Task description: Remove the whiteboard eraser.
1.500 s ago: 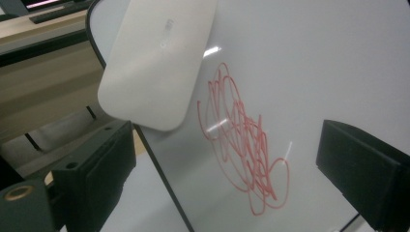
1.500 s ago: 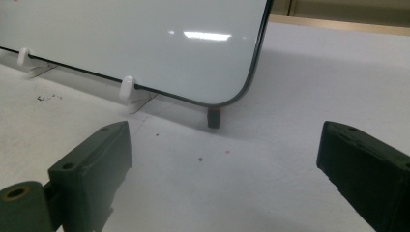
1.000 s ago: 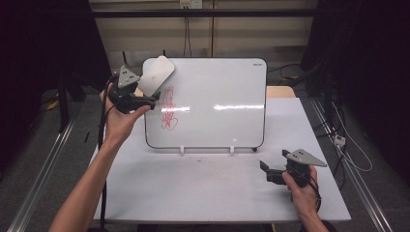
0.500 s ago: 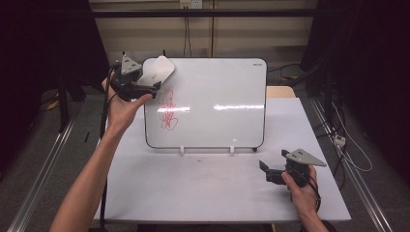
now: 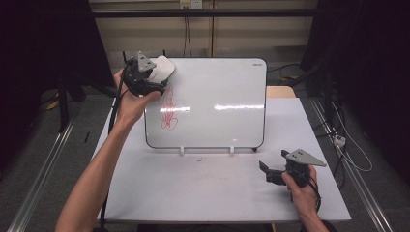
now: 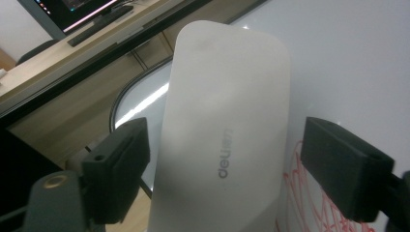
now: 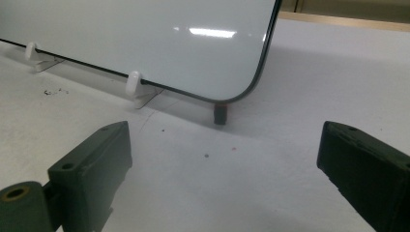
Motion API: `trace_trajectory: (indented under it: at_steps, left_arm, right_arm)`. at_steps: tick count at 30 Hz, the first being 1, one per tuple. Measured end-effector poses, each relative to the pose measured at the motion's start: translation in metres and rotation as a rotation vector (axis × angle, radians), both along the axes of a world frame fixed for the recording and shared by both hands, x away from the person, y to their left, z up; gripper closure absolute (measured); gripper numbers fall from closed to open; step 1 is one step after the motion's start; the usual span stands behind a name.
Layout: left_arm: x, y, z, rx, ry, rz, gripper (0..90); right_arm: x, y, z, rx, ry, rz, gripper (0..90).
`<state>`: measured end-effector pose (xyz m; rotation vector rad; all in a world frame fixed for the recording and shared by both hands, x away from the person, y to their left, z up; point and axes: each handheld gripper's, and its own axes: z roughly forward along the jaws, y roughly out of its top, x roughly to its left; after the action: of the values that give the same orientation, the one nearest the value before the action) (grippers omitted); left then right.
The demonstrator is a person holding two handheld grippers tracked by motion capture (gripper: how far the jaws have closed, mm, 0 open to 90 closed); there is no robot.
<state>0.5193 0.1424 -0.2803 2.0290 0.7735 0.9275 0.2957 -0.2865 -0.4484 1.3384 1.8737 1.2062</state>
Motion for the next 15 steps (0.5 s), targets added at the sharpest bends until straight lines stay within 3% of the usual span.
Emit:
trace_trajectory:
  at_steps: [3, 7, 15]
  left_arm:
    - [0.0014, -0.0020, -0.0021, 0.042, -0.007, 0.006, 22.4]
    - [0.0022, -0.0031, -0.0031, 0.065, -0.009, 0.005, 28.1]
    - [0.0034, -0.0074, -0.0037, 0.114, -0.022, 0.014, 29.3]
  right_arm:
    - [0.0001, 0.0002, 0.0000, -0.005, -0.002, 0.000, 5.4]
    - [0.0002, 0.0003, -0.0001, -0.006, -0.002, 0.000, 5.5]
    - [0.0005, 0.0007, -0.0002, -0.007, -0.001, 0.001, 5.4]
